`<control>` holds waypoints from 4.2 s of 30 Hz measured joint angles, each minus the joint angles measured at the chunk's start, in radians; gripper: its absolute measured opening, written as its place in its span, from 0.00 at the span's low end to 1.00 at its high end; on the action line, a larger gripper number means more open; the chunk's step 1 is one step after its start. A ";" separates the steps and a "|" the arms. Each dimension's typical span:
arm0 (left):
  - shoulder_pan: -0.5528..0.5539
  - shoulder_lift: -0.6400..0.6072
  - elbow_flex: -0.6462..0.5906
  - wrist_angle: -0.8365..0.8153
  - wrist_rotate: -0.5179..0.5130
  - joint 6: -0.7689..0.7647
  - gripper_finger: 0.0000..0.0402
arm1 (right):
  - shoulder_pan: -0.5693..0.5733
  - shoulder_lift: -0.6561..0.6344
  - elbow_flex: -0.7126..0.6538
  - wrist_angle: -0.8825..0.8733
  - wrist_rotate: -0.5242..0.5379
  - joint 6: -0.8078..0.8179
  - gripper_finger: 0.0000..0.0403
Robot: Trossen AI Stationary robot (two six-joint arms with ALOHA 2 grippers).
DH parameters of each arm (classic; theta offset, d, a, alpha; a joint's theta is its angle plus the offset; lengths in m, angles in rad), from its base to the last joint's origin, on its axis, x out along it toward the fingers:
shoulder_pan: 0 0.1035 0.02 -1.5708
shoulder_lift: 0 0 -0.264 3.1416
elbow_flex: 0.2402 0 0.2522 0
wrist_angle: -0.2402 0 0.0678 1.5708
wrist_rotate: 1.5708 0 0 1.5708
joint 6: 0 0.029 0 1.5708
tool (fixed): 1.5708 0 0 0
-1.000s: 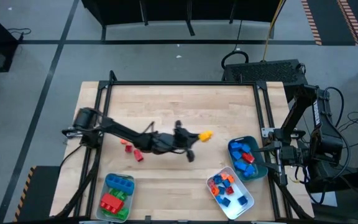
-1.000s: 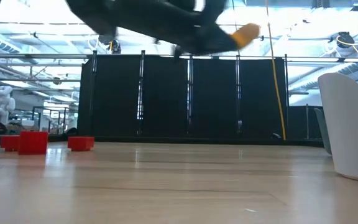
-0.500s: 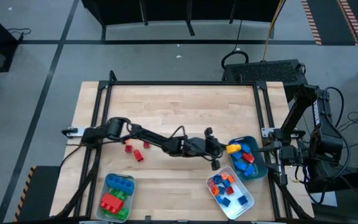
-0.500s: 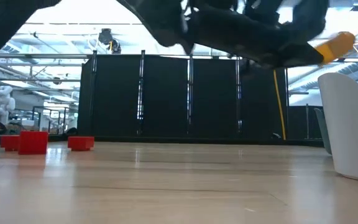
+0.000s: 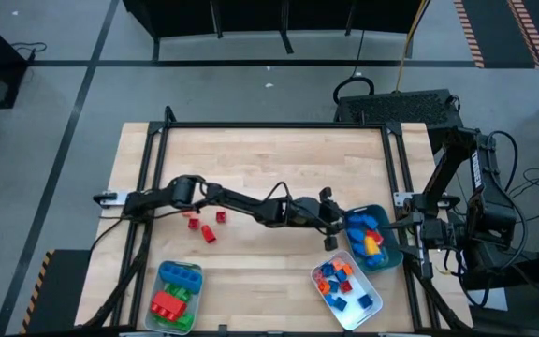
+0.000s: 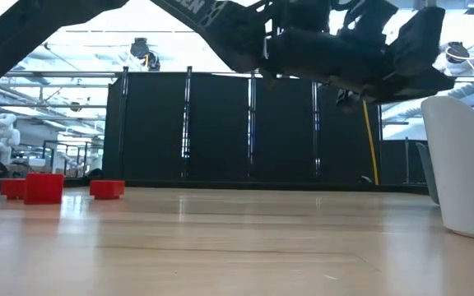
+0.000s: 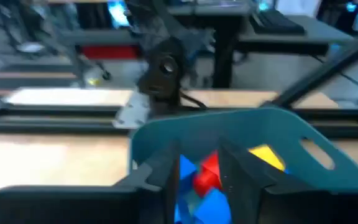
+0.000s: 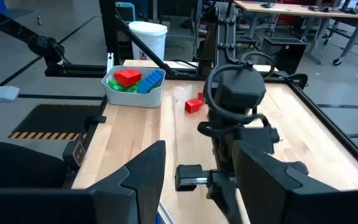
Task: Sort blocks by size
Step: Put the big square yellow game piece into the blue bin, then put the small square red game piece into the white bin
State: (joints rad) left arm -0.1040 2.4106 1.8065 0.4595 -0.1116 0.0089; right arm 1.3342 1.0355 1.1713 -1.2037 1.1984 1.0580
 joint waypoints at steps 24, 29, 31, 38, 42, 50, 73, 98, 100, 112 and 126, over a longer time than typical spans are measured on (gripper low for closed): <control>-0.059 -0.838 -0.726 -1.068 -0.101 0.002 0.36 | 0.000 0.000 0.000 -0.003 -0.024 -0.063 0.42; -0.083 -1.038 -0.958 -1.069 -0.127 -0.148 0.36 | 0.000 0.000 0.000 -0.003 -0.021 -0.076 0.42; -0.093 -1.092 -1.020 -1.056 -0.125 -0.165 0.36 | 0.000 0.000 0.000 -0.004 -0.021 -0.076 0.42; -0.099 -1.133 -1.089 -0.957 -0.042 -0.088 0.36 | 0.000 0.000 0.000 -0.003 0.005 -0.076 0.42; -0.092 -1.114 -1.089 -0.964 0.055 -0.048 0.36 | 0.000 0.000 0.000 -0.002 0.008 -0.072 0.42; -0.076 -1.088 -1.090 -0.967 -0.021 -0.023 0.36 | 0.000 0.000 0.000 -0.002 0.003 -0.053 0.42; -0.012 -1.088 -1.090 -0.943 -0.003 -0.117 0.39 | 0.000 0.000 0.000 -0.001 0.001 -0.056 0.42; 0.010 -1.088 -1.231 -0.855 0.007 -0.132 0.66 | 0.000 0.000 0.000 -0.002 0.002 -0.075 0.42; 0.010 -1.088 -1.240 -0.825 0.006 -0.125 0.66 | 0.000 0.000 0.000 -0.002 0.002 -0.075 0.42; 0.028 -1.060 -1.244 -0.763 0.012 -0.079 0.66 | 0.000 0.000 0.000 -0.001 0.003 -0.075 0.42; 0.028 -0.945 -1.240 -0.743 0.054 -0.081 0.46 | 0.000 0.000 0.000 0.001 0.003 -0.072 0.42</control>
State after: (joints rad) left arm -0.0761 1.4657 0.5663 -0.2831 -0.0580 -0.0726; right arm 1.3341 1.0351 1.1716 -1.2030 1.2015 0.9859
